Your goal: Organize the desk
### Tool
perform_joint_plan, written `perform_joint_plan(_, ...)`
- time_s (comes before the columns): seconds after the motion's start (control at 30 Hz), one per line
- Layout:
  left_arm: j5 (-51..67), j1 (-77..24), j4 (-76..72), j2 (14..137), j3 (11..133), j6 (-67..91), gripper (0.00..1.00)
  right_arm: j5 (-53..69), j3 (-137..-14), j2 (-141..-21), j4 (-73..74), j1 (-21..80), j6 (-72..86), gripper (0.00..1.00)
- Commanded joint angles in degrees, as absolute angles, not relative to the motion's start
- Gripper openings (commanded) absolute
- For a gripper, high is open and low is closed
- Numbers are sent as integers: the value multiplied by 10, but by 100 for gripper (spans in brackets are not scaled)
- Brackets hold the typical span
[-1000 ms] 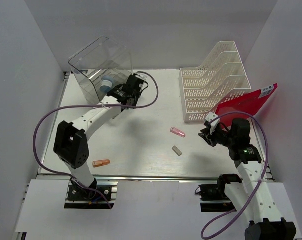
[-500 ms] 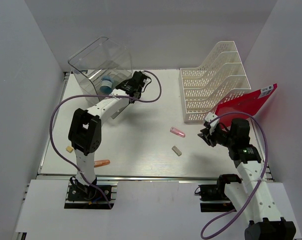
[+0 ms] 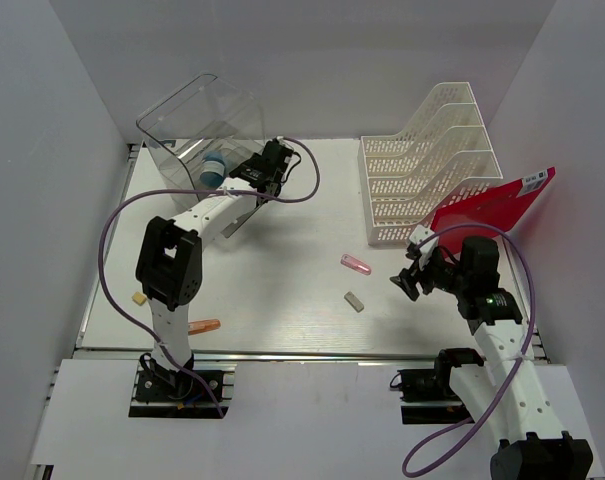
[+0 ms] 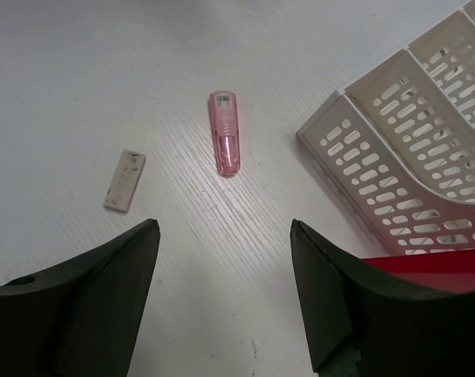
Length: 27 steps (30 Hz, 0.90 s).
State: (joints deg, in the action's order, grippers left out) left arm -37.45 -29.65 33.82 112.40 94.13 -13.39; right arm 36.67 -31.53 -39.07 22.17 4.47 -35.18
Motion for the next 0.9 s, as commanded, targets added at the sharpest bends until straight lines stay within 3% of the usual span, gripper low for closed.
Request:
perform_joint_plan(0.0, -396, -292, 333, 1084, 953, -113, 49, 381, -312, -388, 211, 43, -359, 73)
perform_joint_plan(0.03, -392, -292, 335, 1081, 954, -112, 50, 381, -313, -388, 211, 43, -359, 73)
perform_joint_plan(0.13, -398, -292, 337, 1077, 954, -104, 71, 381, -312, -388, 212, 41, -360, 73)
perform_joint_plan(0.37, -393, -305, 360, 1042, 968, -70, 69, 387, -311, -391, 212, 42, -364, 69)
perform_joint_plan(0.43, -338, -305, 375, 1020, 964, -30, 59, 392, -313, -394, 218, 41, -366, 56)
perform_joint_plan(0.47, -303, -305, 391, 1006, 956, -14, 39, 402, -316, -400, 221, 42, -370, 47)
perform_joint_plan(0.5, -260, -305, 389, 970, 941, 13, 27, 410, -317, -403, 224, 42, -377, 32)
perform_joint_plan(0.53, -167, -297, 381, 947, 887, 16, 14, 421, -319, -413, 238, 42, -382, 24)
perform_joint_plan(0.57, -130, -297, 355, 921, 853, 23, 3, 429, -322, -418, 243, 44, -394, 17)
perform_joint_plan(0.6, -103, -297, 337, 865, 816, 28, 0, 437, -323, -424, 248, 44, -402, 10)
perform_joint_plan(0.63, -45, -297, 304, 836, 743, 32, 0, 453, -324, -436, 258, 46, -410, 11)
perform_joint_plan(0.73, 79, -297, 244, 734, 617, 52, 0, 477, -330, -464, 269, 59, -440, 44)
perform_joint_plan(0.77, 105, -297, 235, 714, 592, 53, 1, 482, -334, -474, 275, 64, -455, 59)
perform_joint_plan(0.8, 129, -297, 227, 696, 570, 54, 20, 486, -344, -482, 278, 69, -461, 65)
perform_joint_plan(0.87, 186, -297, 210, 651, 513, 38, 43, 479, -355, -508, 272, 90, -462, 74)
